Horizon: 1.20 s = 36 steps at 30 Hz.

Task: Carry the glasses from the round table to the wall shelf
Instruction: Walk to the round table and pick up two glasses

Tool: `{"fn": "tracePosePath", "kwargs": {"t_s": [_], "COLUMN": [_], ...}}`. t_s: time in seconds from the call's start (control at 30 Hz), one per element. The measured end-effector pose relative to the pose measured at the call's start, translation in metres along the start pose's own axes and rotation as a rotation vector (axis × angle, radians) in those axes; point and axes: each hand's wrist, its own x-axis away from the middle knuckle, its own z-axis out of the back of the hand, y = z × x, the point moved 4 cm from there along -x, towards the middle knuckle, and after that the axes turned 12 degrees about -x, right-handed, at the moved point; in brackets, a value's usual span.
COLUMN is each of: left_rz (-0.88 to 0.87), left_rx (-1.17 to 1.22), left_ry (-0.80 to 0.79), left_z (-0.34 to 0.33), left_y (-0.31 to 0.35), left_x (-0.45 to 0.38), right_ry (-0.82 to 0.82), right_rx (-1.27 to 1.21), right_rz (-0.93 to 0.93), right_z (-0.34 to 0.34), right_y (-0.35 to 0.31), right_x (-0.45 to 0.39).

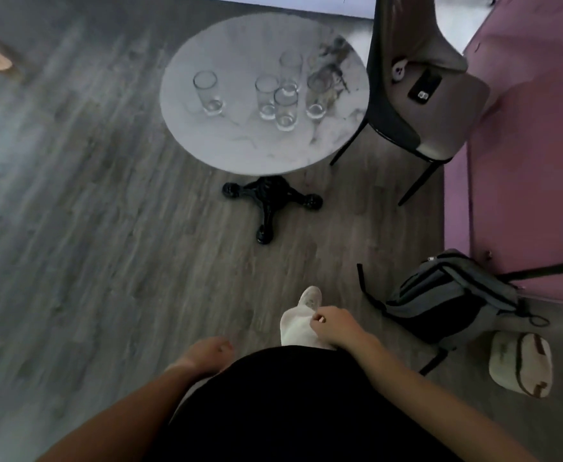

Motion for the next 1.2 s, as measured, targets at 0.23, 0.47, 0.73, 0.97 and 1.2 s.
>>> {"fn": "tracePosePath", "kwargs": {"t_s": [0.23, 0.47, 0.73, 0.97, 1.2], "left_rz": [-0.036, -0.114, -0.23, -0.295, -0.246], "left_rx": [0.008, 0.029, 0.002, -0.135, -0.141], "left_ry": [0.139, 0.332, 0.729, 0.691, 0.658], "left_z": [0.108, 0.238, 0.373, 0.42, 0.427], "left_y": [0.081, 0.137, 0.202, 0.223, 0.228], "left_x": [-0.046, -0.078, -0.109, -0.146, -0.165], "right_ry": [-0.017, 0.077, 0.338, 0.413, 0.327], "right_rx": [0.095, 0.05, 0.003, 0.035, 0.233], "right_rz": [0.064, 0.17, 0.318, 0.369, 0.367], "right_z": [0.104, 0.201, 0.301, 0.34, 0.352], "right_y": [-0.044, -0.119, -0.222, -0.283, -0.301], "right_x": [-0.051, -0.093, -0.13, -0.157, -0.196]}}
